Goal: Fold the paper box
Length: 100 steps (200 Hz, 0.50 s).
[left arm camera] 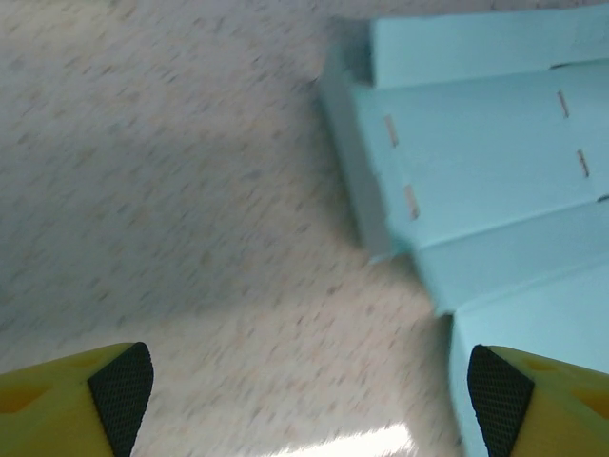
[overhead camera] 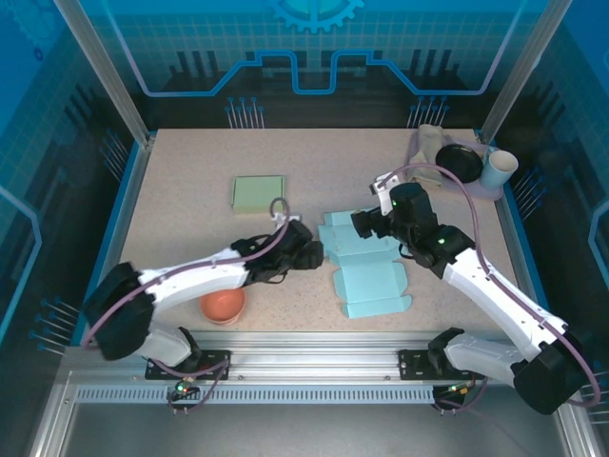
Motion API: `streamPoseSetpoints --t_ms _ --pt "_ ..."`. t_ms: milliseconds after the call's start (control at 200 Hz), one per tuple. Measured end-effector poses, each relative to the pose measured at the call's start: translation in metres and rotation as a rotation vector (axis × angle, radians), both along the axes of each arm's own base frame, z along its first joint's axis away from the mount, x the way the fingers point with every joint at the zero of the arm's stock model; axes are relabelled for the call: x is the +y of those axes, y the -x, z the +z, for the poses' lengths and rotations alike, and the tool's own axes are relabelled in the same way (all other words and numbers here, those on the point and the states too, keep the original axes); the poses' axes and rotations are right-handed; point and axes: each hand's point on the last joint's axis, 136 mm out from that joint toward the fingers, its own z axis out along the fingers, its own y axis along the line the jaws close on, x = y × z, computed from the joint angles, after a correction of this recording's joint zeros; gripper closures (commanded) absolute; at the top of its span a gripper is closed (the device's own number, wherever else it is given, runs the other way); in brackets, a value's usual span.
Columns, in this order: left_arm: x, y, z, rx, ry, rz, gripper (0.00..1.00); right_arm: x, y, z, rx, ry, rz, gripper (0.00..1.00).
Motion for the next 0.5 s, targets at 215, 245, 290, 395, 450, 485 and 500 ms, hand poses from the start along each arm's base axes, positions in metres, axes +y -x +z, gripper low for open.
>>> streamPoseSetpoints --t_ms 215,245,290,395,450,485,500 --pt "-0.043 -0.044 -0.022 0.009 -0.052 -0.008 0.13 -0.006 -0.008 0.011 -0.037 -0.051 -0.032 0.0" --pt "-0.046 -0.048 -0.027 0.015 -0.059 -0.006 0.13 -0.006 -0.008 0.011 -0.037 -0.051 -0.033 0.0" --pt "-0.048 -0.055 -0.033 0.022 -0.07 -0.002 0.14 -0.007 -0.008 0.011 -0.037 -0.051 -0.037 0.0" --pt "-0.04 -0.067 -0.047 0.04 -0.093 0.017 0.17 -0.01 -0.01 0.011 -0.037 -0.051 -0.047 0.0" --pt "-0.036 -0.071 -0.053 0.052 -0.093 0.023 0.2 -0.012 -0.01 0.011 -0.036 -0.05 -0.051 0.0" --pt "-0.034 -0.074 -0.055 0.056 -0.09 0.026 0.22 -0.013 -0.011 0.011 -0.036 -0.05 -0.055 0.0" --pt "-0.033 -0.076 -0.056 0.056 -0.091 0.025 0.23 -0.013 -0.011 0.011 -0.036 -0.05 -0.056 0.0"
